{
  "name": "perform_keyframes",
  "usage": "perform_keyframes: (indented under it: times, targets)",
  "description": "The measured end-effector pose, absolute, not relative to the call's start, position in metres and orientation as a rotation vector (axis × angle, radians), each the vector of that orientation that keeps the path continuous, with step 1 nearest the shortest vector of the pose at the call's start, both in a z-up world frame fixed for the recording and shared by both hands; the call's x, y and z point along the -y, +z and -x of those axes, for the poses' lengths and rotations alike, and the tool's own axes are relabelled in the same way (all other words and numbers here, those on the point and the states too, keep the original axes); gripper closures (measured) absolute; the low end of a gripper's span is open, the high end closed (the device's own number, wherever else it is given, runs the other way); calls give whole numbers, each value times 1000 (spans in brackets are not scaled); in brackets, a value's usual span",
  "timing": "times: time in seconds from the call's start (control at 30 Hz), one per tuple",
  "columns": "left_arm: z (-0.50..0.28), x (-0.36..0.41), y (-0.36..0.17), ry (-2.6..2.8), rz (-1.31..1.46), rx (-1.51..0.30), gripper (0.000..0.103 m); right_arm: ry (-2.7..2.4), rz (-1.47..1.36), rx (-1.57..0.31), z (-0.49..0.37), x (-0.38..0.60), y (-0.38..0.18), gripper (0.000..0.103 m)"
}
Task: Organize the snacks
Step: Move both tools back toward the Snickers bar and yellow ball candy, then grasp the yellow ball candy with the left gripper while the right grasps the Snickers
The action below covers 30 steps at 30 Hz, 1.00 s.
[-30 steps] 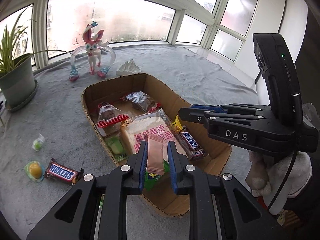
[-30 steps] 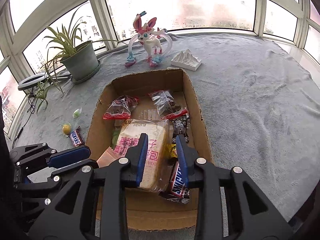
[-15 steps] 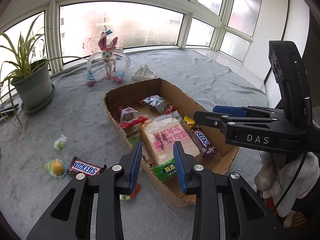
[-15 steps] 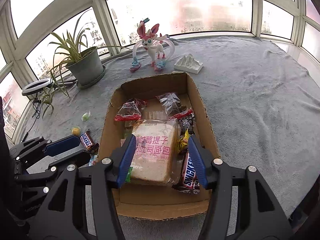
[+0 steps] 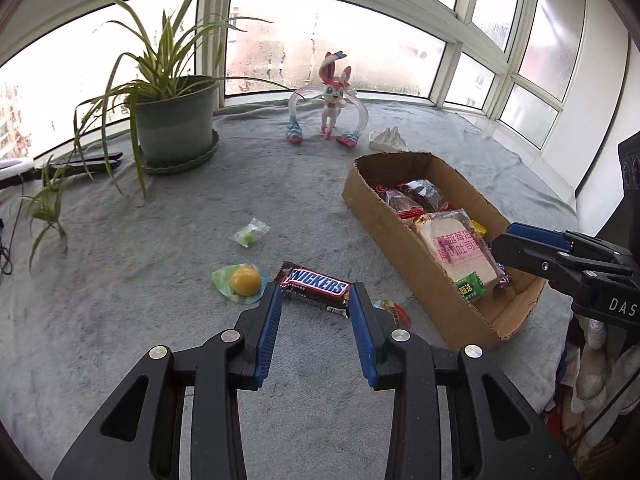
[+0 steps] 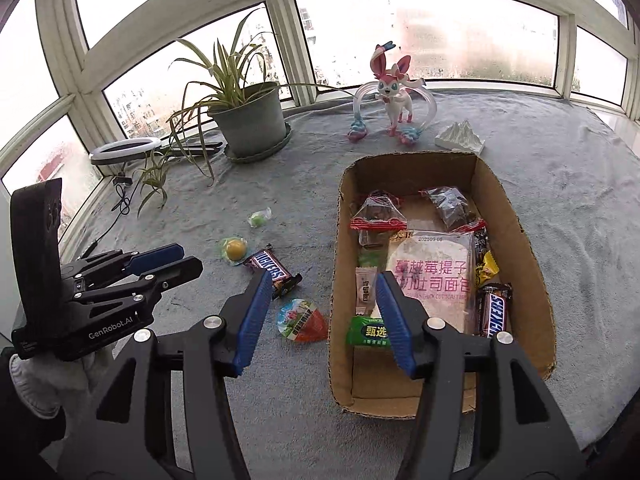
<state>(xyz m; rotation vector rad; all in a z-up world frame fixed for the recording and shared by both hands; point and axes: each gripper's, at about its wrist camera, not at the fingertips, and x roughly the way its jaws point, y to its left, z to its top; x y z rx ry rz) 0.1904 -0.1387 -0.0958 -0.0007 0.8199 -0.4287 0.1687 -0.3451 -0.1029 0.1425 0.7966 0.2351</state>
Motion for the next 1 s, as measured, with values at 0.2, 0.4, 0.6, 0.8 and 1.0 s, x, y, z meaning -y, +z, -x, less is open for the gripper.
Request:
perform_keyframes:
  times: [0.2,0.4,0.6,0.8,1.0]
  targets:
    - [-208,105,-118,-366,64,-868,70,312,-125,-854,-177,305,-121,47]
    - [-226,92,-134,-384,108,-914,70,316,-93,-914,-205,276,-143,53]
    - [-246,100,-143,-441,64,-910,70,295,-57,-974,-236,261,-163,54]
    - [-262,114,-151,-499,1,-905,73,276,20,-1011,-254,249,-174,59]
    - [-270,116,-163,-525,-16,-925,74,266,36,-1046,-264,248,-185,63]
